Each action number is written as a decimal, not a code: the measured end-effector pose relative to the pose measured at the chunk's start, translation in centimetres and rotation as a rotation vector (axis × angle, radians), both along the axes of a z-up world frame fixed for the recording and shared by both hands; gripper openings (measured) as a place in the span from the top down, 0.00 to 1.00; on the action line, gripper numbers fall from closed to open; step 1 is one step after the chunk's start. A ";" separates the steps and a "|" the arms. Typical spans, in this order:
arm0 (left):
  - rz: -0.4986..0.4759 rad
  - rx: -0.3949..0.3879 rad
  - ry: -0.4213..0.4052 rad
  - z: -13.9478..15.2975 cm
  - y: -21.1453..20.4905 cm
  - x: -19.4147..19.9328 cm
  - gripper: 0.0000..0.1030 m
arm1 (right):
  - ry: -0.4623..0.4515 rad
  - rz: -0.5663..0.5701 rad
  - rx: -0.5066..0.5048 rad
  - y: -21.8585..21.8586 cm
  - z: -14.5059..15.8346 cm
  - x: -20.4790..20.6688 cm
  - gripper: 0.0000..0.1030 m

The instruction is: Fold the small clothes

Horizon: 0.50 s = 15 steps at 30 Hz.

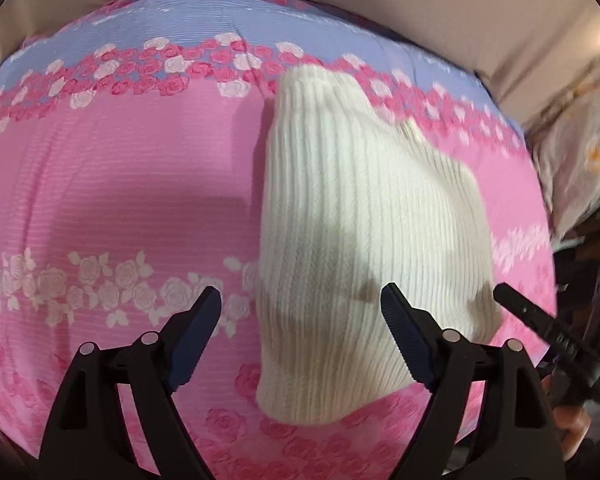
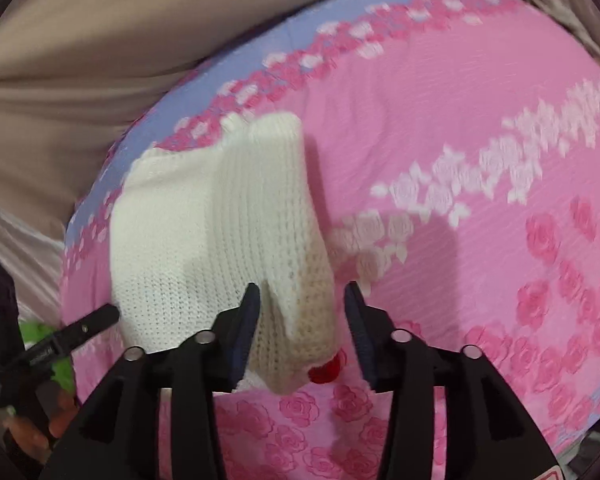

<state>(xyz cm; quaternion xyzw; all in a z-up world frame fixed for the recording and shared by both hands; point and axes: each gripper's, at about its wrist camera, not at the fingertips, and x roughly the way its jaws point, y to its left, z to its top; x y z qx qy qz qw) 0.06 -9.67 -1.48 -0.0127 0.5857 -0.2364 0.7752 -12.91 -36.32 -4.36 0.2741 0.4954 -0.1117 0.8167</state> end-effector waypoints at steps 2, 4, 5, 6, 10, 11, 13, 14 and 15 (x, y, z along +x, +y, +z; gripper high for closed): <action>0.021 0.005 0.005 -0.1 -0.1 0.7 0.23 | -0.013 0.043 -0.079 -0.1 0.9 1.9 0.56; 0.028 0.008 -0.011 -0.1 -0.4 1.2 0.23 | -0.026 0.079 -0.069 -0.7 0.8 4.3 0.62; 0.028 0.012 -0.019 -0.1 -0.5 1.2 0.23 | -0.028 0.103 -0.060 -0.7 0.5 5.5 0.76; 0.025 0.018 -0.037 0.0 -0.8 1.4 0.23 | -0.021 0.127 -0.056 -0.4 0.1 6.5 0.85; 0.009 0.086 -0.091 -1.5 -1.8 2.3 0.16 | 0.078 0.204 -0.034 0.6 -4.1 11.7 1.00; 0.010 0.094 -0.085 -2.1 -2.0 2.7 0.16 | 0.071 0.214 -0.019 0.8 -4.8 12.5 1.00; 0.029 0.083 -0.077 -3.2 -1.9 3.4 0.10 | 0.064 0.204 0.005 0.3 -4.4 13.4 1.00; 0.036 0.071 -0.069 -3.3 -1.7 3.6 0.10 | 0.070 0.188 0.015 0.0 -3.7 13.3 1.00; 0.040 0.058 -0.049 -3.4 -1.4 3.9 0.10 | 0.060 0.176 0.012 -0.2 -2.9 12.8 1.00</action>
